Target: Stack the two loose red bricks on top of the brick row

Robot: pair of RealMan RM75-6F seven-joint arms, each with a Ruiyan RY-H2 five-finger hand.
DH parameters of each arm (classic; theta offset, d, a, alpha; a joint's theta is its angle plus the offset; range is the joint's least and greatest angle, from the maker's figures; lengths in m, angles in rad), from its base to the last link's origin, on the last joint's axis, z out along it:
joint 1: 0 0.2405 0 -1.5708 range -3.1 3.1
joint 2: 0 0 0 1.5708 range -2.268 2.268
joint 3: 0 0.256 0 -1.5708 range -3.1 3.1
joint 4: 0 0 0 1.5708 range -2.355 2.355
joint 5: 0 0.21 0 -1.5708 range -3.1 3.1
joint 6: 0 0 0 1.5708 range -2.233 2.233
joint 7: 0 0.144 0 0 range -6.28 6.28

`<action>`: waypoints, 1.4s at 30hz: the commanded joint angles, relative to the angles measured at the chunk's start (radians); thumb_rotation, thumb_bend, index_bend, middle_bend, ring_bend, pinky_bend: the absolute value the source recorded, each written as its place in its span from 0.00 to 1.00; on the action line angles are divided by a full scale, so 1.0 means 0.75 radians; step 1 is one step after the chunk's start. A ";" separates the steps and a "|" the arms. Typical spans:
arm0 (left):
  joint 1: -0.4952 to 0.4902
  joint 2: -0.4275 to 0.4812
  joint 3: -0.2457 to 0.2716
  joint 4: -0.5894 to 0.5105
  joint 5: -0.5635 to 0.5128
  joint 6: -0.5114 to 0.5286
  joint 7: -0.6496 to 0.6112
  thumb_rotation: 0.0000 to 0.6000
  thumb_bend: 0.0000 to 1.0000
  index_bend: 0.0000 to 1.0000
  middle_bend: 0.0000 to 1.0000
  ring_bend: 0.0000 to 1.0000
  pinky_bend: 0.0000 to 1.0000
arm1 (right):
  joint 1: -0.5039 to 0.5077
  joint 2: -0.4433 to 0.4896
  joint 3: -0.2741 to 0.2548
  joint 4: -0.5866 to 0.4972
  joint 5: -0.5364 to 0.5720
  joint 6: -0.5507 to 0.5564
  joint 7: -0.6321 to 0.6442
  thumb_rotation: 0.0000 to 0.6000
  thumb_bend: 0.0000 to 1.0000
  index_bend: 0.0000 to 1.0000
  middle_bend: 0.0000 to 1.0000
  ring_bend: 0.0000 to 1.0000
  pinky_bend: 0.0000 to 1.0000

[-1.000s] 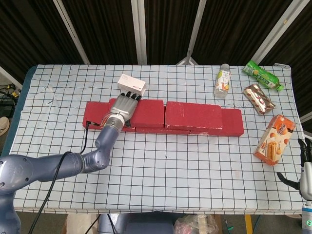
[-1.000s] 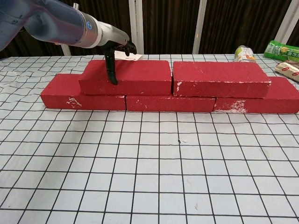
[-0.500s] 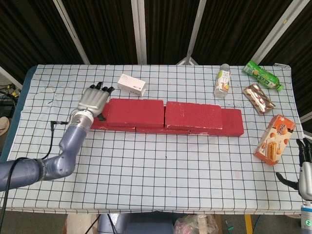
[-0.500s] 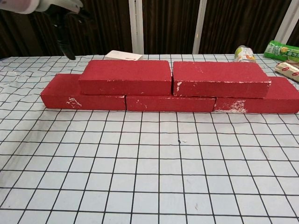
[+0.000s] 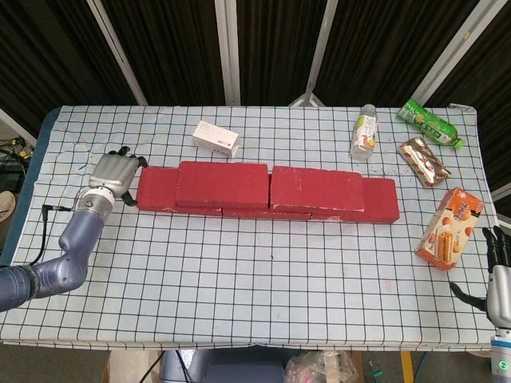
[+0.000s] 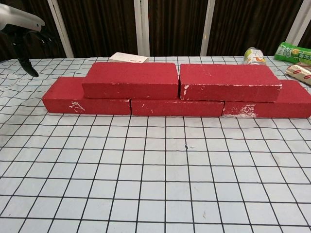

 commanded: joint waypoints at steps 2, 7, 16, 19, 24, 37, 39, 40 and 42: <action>-0.004 -0.032 0.008 0.019 -0.003 -0.004 0.012 1.00 0.00 0.26 0.26 0.08 0.18 | 0.000 0.002 0.000 0.001 0.000 -0.002 0.006 1.00 0.15 0.00 0.01 0.00 0.00; -0.016 -0.094 0.011 0.058 -0.012 -0.004 0.032 1.00 0.00 0.26 0.26 0.08 0.18 | -0.001 0.004 0.001 0.004 0.002 -0.003 0.012 1.00 0.15 0.00 0.01 0.00 0.00; -0.035 -0.196 0.011 0.134 -0.040 0.012 0.073 1.00 0.00 0.24 0.26 0.08 0.18 | -0.001 0.006 0.003 0.008 0.005 -0.006 0.023 1.00 0.15 0.00 0.01 0.00 0.00; -0.042 -0.221 0.012 0.154 -0.055 0.002 0.085 1.00 0.00 0.24 0.26 0.08 0.18 | -0.003 0.007 0.004 0.007 0.006 -0.003 0.026 1.00 0.15 0.00 0.01 0.00 0.00; -0.051 -0.244 0.006 0.176 -0.068 -0.007 0.095 1.00 0.00 0.23 0.26 0.08 0.18 | -0.003 0.008 0.005 0.009 0.007 -0.006 0.029 1.00 0.15 0.00 0.01 0.00 0.00; -0.064 -0.282 0.001 0.207 -0.085 -0.030 0.108 1.00 0.00 0.23 0.26 0.08 0.18 | -0.001 0.008 0.006 0.011 0.010 -0.009 0.030 1.00 0.15 0.00 0.01 0.00 0.00; -0.065 -0.289 0.000 0.213 -0.083 -0.032 0.108 1.00 0.00 0.23 0.26 0.08 0.18 | -0.002 0.008 0.006 0.011 0.009 -0.008 0.030 1.00 0.15 0.00 0.01 0.00 0.00; -0.066 -0.292 -0.001 0.215 -0.083 -0.033 0.108 1.00 0.00 0.23 0.26 0.08 0.18 | -0.002 0.008 0.006 0.011 0.009 -0.008 0.031 1.00 0.15 0.00 0.01 0.00 0.00; -0.068 -0.295 -0.002 0.218 -0.083 -0.035 0.108 1.00 0.00 0.23 0.26 0.08 0.18 | -0.002 0.008 0.006 0.011 0.010 -0.007 0.030 1.00 0.15 0.00 0.01 0.00 0.00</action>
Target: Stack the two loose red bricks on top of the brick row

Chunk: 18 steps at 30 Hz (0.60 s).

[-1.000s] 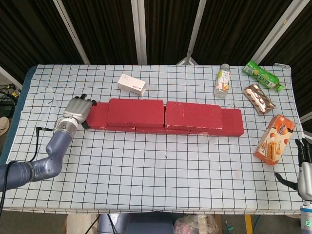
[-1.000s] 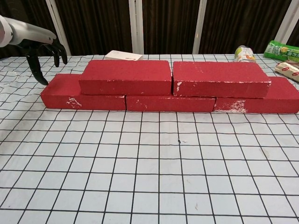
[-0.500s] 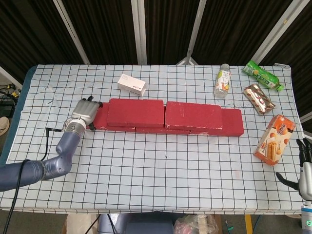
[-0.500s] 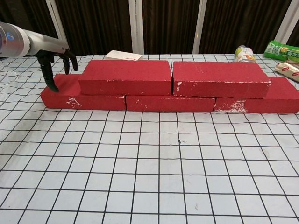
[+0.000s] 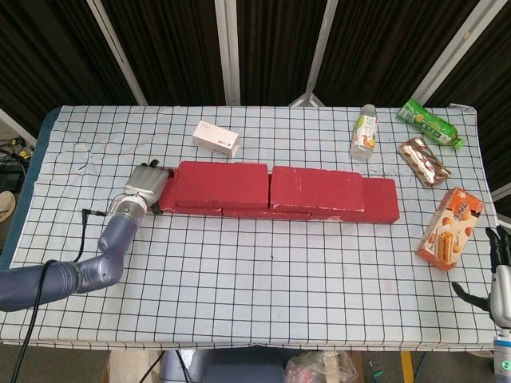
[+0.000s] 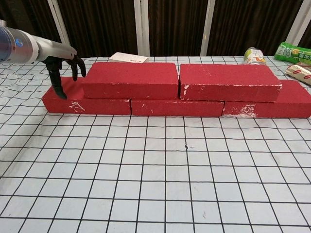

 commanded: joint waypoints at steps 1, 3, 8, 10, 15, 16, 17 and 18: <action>-0.002 -0.003 -0.001 0.003 0.001 -0.001 0.001 1.00 0.00 0.23 0.26 0.08 0.18 | 0.000 0.000 0.000 0.000 0.001 0.000 -0.001 1.00 0.15 0.00 0.01 0.00 0.00; -0.003 -0.005 -0.002 0.003 0.003 0.000 0.001 1.00 0.00 0.23 0.26 0.08 0.18 | 0.000 0.000 0.000 0.000 0.001 0.000 -0.001 1.00 0.15 0.00 0.01 0.00 0.00; -0.009 -0.011 -0.002 0.002 0.003 0.003 0.008 1.00 0.00 0.23 0.26 0.08 0.18 | 0.001 -0.002 0.001 0.001 0.003 -0.003 -0.002 1.00 0.15 0.00 0.01 0.00 0.00; -0.013 -0.015 -0.002 0.002 0.000 0.004 0.014 1.00 0.00 0.23 0.26 0.08 0.18 | 0.001 -0.002 0.001 0.002 0.004 -0.002 -0.003 1.00 0.15 0.00 0.01 0.00 0.00; -0.019 -0.020 -0.011 0.002 -0.002 0.011 0.013 1.00 0.00 0.23 0.26 0.08 0.18 | 0.001 -0.002 0.003 0.002 0.005 0.000 -0.002 1.00 0.15 0.00 0.01 0.00 0.00; -0.019 -0.021 -0.010 0.002 -0.001 0.012 0.015 1.00 0.00 0.23 0.26 0.08 0.18 | 0.001 -0.002 0.003 0.002 0.006 -0.001 -0.002 1.00 0.15 0.00 0.01 0.00 0.00; -0.020 -0.021 -0.010 0.001 0.000 0.012 0.017 1.00 0.00 0.23 0.26 0.08 0.18 | 0.001 -0.002 0.003 0.002 0.006 -0.001 -0.002 1.00 0.15 0.00 0.01 0.00 0.00; -0.020 -0.022 -0.010 0.000 0.000 0.013 0.017 1.00 0.00 0.23 0.26 0.08 0.18 | 0.001 -0.003 0.003 0.003 0.006 -0.001 -0.003 1.00 0.15 0.00 0.01 0.00 0.00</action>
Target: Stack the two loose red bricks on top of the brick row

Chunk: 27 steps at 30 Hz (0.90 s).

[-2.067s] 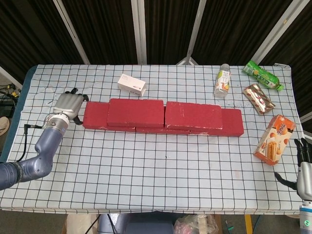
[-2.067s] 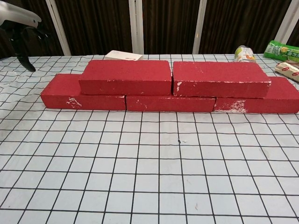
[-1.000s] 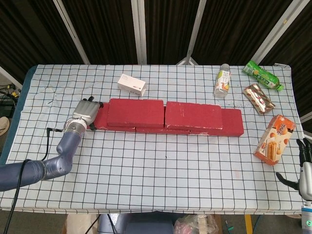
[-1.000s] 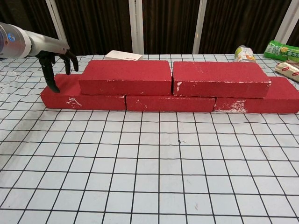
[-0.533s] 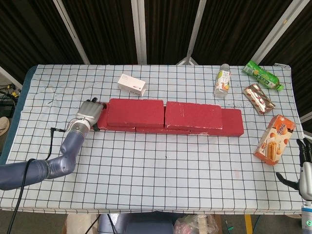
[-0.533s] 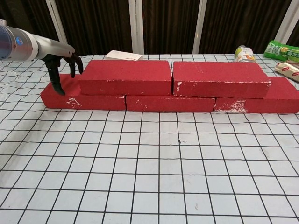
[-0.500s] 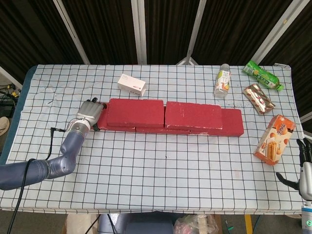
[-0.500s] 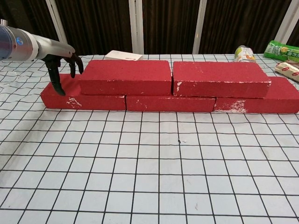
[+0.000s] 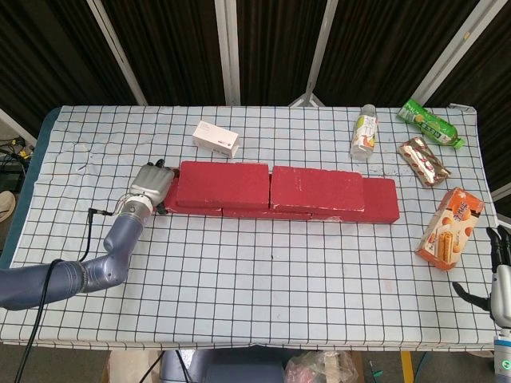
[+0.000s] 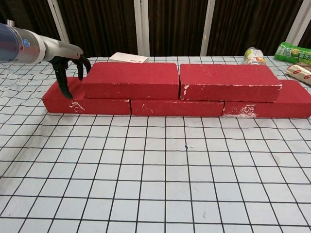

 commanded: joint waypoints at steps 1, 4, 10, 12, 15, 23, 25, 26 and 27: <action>-0.001 -0.001 0.000 -0.002 -0.001 0.000 0.001 1.00 0.00 0.23 0.26 0.08 0.18 | 0.000 0.000 0.000 0.001 -0.001 0.000 0.000 1.00 0.15 0.00 0.01 0.00 0.00; -0.005 -0.006 0.004 0.002 -0.007 0.001 0.010 1.00 0.00 0.23 0.26 0.08 0.18 | 0.000 0.000 -0.001 0.001 0.000 -0.002 0.001 1.00 0.15 0.00 0.01 0.00 0.00; -0.010 -0.014 0.002 0.010 -0.013 -0.005 0.015 1.00 0.00 0.23 0.26 0.08 0.18 | 0.000 0.000 0.001 0.000 0.004 -0.002 -0.001 1.00 0.15 0.00 0.01 0.00 0.00; -0.011 -0.015 0.001 0.010 -0.012 -0.004 0.015 1.00 0.00 0.23 0.26 0.08 0.18 | 0.001 -0.001 0.001 0.000 0.005 -0.002 -0.002 1.00 0.15 0.00 0.01 0.00 0.00; -0.013 -0.015 0.000 0.007 -0.010 -0.002 0.017 1.00 0.00 0.23 0.26 0.08 0.18 | 0.001 -0.001 0.000 -0.001 0.004 -0.002 -0.003 1.00 0.15 0.00 0.01 0.00 0.00; -0.013 -0.004 0.008 -0.005 -0.023 -0.005 0.023 1.00 0.00 0.25 0.26 0.08 0.18 | -0.002 0.000 0.000 -0.002 0.005 0.001 -0.002 1.00 0.15 0.00 0.01 0.00 0.00; -0.017 0.013 0.014 -0.022 -0.040 0.001 0.035 1.00 0.00 0.25 0.26 0.08 0.18 | -0.001 0.000 0.002 -0.006 0.006 0.001 -0.006 1.00 0.15 0.00 0.01 0.00 0.00; -0.018 0.021 0.016 -0.031 -0.045 0.005 0.039 1.00 0.00 0.25 0.26 0.08 0.18 | 0.000 0.000 0.002 -0.006 0.007 0.000 -0.006 1.00 0.15 0.00 0.01 0.00 0.00; -0.020 0.035 0.018 -0.046 -0.053 0.015 0.044 1.00 0.00 0.25 0.26 0.08 0.18 | 0.000 0.000 0.001 -0.006 0.006 0.000 -0.006 1.00 0.15 0.00 0.01 0.00 0.00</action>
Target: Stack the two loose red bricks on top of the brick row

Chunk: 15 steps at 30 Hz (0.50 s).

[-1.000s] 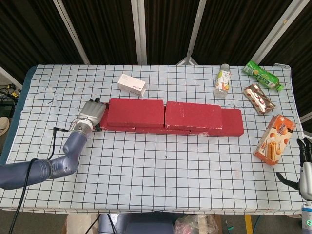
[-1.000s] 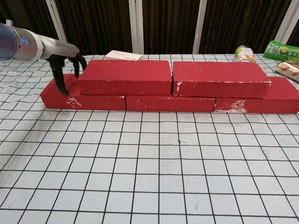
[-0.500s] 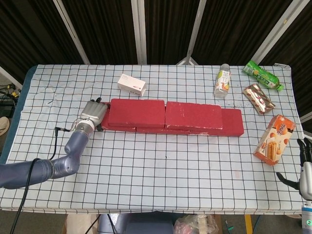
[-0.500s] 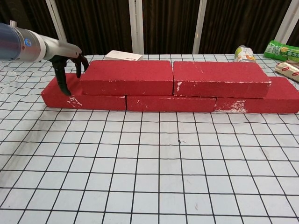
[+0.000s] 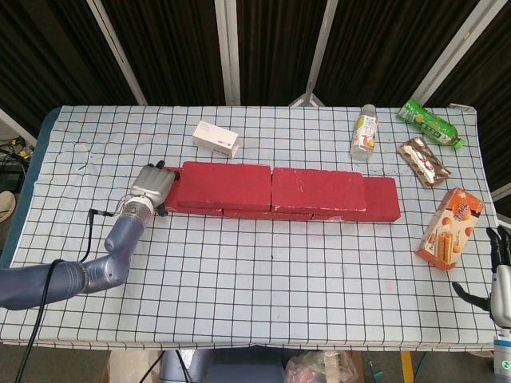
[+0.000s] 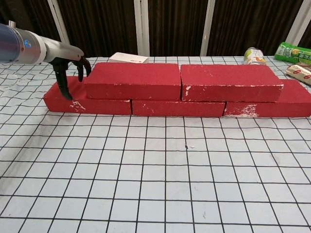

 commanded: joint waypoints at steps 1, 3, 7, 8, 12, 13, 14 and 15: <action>-0.005 0.041 0.009 -0.043 -0.027 0.024 0.018 1.00 0.00 0.25 0.25 0.08 0.18 | 0.001 0.000 -0.001 -0.001 -0.002 -0.001 -0.001 1.00 0.15 0.00 0.01 0.00 0.00; -0.009 0.086 0.017 -0.090 -0.059 0.055 0.034 1.00 0.00 0.23 0.24 0.08 0.18 | 0.001 -0.001 -0.002 -0.001 -0.005 0.000 -0.003 1.00 0.15 0.00 0.01 0.00 0.00; 0.017 0.214 0.014 -0.250 -0.068 0.136 0.011 1.00 0.00 0.20 0.21 0.08 0.20 | 0.002 -0.001 -0.005 -0.003 -0.010 -0.002 -0.002 1.00 0.15 0.00 0.01 0.00 0.00; 0.053 0.265 0.000 -0.320 -0.021 0.153 -0.048 1.00 0.00 0.19 0.20 0.08 0.20 | 0.002 -0.001 -0.005 -0.002 -0.011 -0.004 -0.002 1.00 0.15 0.00 0.01 0.00 0.00; 0.331 0.431 -0.042 -0.553 0.385 0.289 -0.439 1.00 0.00 0.14 0.16 0.08 0.21 | 0.006 -0.003 -0.012 -0.001 -0.024 -0.012 -0.002 1.00 0.15 0.00 0.01 0.00 0.00; 0.429 0.456 -0.018 -0.586 0.531 0.358 -0.536 1.00 0.00 0.13 0.15 0.08 0.21 | 0.007 -0.004 -0.015 -0.002 -0.029 -0.012 -0.004 1.00 0.15 0.00 0.01 0.00 0.00; 0.514 0.468 0.017 -0.592 0.673 0.421 -0.609 1.00 0.00 0.13 0.14 0.08 0.21 | 0.008 -0.004 -0.018 -0.003 -0.037 -0.013 -0.006 1.00 0.15 0.00 0.01 0.00 0.00; 0.601 0.471 0.062 -0.581 0.799 0.494 -0.669 1.00 0.00 0.12 0.13 0.08 0.21 | 0.009 -0.006 -0.020 -0.003 -0.046 -0.012 -0.007 1.00 0.15 0.00 0.01 0.00 0.00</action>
